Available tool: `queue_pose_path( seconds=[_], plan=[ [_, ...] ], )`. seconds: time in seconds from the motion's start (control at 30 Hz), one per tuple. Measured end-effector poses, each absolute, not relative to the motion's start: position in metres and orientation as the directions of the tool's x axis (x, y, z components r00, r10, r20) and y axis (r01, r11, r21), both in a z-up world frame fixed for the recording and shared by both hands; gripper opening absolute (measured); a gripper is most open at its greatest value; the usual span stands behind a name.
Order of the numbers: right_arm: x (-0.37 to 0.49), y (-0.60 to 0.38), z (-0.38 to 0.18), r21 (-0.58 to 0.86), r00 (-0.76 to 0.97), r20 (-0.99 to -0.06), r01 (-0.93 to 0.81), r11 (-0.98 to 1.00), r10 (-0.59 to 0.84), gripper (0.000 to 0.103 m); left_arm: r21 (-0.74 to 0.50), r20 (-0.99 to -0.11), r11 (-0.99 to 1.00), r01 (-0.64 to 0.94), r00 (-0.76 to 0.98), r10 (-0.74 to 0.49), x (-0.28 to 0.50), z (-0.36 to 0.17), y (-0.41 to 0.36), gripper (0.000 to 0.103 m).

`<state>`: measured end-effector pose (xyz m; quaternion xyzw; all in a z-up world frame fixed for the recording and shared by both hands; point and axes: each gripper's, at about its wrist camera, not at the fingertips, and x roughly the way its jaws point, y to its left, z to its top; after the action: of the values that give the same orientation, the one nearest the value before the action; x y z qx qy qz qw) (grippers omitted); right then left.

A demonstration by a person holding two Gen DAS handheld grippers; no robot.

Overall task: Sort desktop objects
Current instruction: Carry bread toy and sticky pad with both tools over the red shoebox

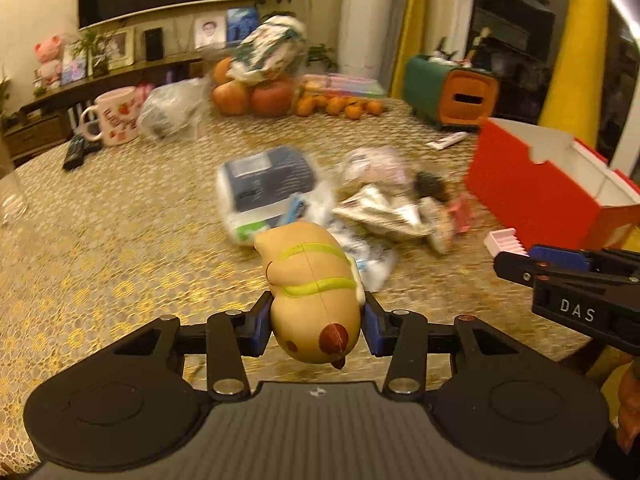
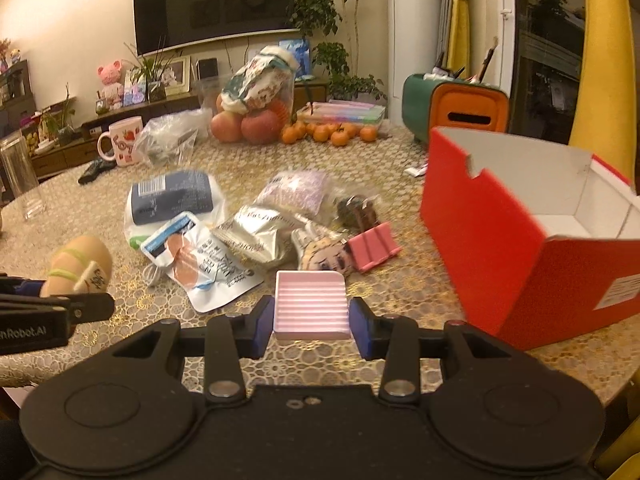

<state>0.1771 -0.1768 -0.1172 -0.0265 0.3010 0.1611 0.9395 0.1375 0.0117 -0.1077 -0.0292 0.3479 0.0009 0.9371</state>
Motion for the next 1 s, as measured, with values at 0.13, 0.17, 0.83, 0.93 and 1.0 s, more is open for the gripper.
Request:
queue_pose_path(
  seconds=[0.13,0.17,0.83,0.93,1.0],
  plan=[
    [0.168,-0.194,-0.101,0.058,0.783,-0.548,-0.316,0.947,0.295,0.039,-0.051,-0.634,0.998,0.023,0.772,-0.051,0.135,-0.093,-0.011,0.044],
    [0.166,-0.199,-0.097,0.061,0.787,-0.541,-0.317,0.947,0.298,0.039,-0.050,-0.628,0.998,0.034,0.776,-0.058,0.134,-0.089,-0.016,0.044],
    [0.174,-0.301,-0.038,0.011,0.863,-0.449,-0.255,0.967,0.233,0.039,0.019,-0.564,0.955,0.295,0.792,-0.233,0.165,-0.028,-0.142,0.044],
    [0.183,-0.313,-0.036,-0.001,0.866,-0.451,-0.242,0.970,0.216,0.039,0.028,-0.571,0.942,0.336,0.778,-0.261,0.177,-0.025,-0.161,0.044],
    [0.188,-0.319,-0.035,-0.021,0.871,-0.447,-0.237,0.971,0.203,0.039,0.028,-0.578,0.933,0.360,0.767,-0.278,0.185,-0.025,-0.171,0.044]
  ],
)
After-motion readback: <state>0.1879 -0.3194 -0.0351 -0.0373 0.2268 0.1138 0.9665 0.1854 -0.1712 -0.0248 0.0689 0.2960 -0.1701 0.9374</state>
